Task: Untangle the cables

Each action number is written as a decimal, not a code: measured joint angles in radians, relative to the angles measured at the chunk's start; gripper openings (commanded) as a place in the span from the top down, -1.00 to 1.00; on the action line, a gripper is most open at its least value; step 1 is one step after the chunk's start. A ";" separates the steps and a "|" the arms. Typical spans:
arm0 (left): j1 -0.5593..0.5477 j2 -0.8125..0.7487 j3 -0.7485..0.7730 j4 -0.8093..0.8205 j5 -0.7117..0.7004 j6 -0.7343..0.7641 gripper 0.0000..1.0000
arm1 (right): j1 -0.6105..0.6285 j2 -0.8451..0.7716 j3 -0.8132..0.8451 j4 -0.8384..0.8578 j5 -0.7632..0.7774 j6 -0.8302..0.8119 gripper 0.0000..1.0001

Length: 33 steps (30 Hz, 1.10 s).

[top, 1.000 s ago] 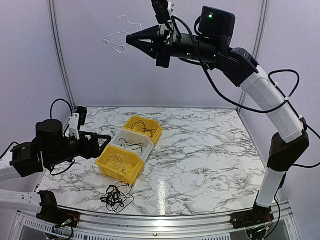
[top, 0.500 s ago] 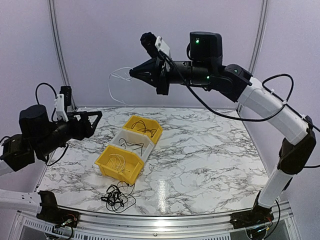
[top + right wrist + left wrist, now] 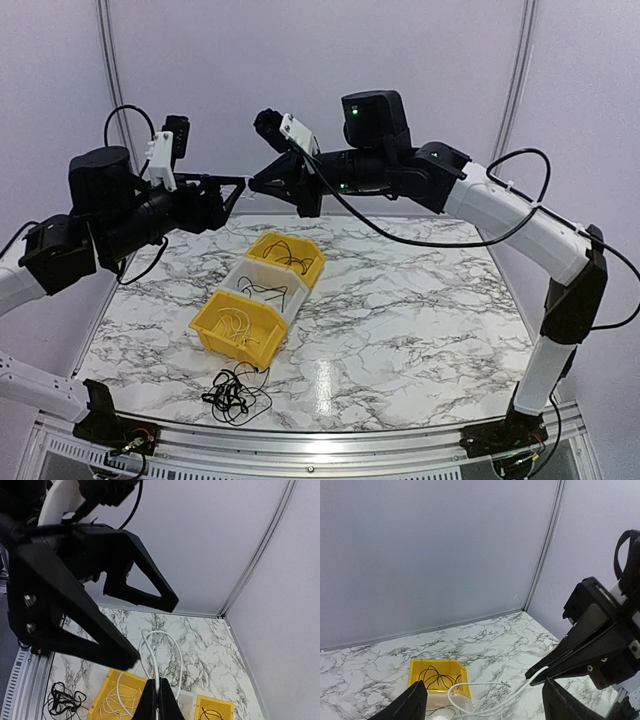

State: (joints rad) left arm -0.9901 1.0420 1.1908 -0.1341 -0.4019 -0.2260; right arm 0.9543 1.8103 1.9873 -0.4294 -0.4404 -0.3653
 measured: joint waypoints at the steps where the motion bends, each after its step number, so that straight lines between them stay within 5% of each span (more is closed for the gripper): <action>1: 0.000 0.022 0.005 -0.002 -0.005 0.008 -0.61 | 0.000 0.000 0.002 -0.001 -0.006 0.003 1.00; 10: 0.017 0.074 0.006 -0.009 -0.068 0.023 -0.46 | -0.002 0.002 0.035 -0.007 -0.073 0.007 1.00; 20: 0.137 0.075 -0.024 0.085 -0.034 -0.060 -0.65 | -0.002 0.001 0.039 -0.022 -0.101 0.002 1.00; 33: 0.239 0.126 -0.129 0.152 -0.003 -0.135 -0.66 | -0.003 0.000 0.105 -0.033 -0.146 0.018 1.00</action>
State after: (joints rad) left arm -0.7509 1.1683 1.0615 0.0177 -0.4053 -0.3611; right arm 0.9516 1.8107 2.0926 -0.4625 -0.5861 -0.3473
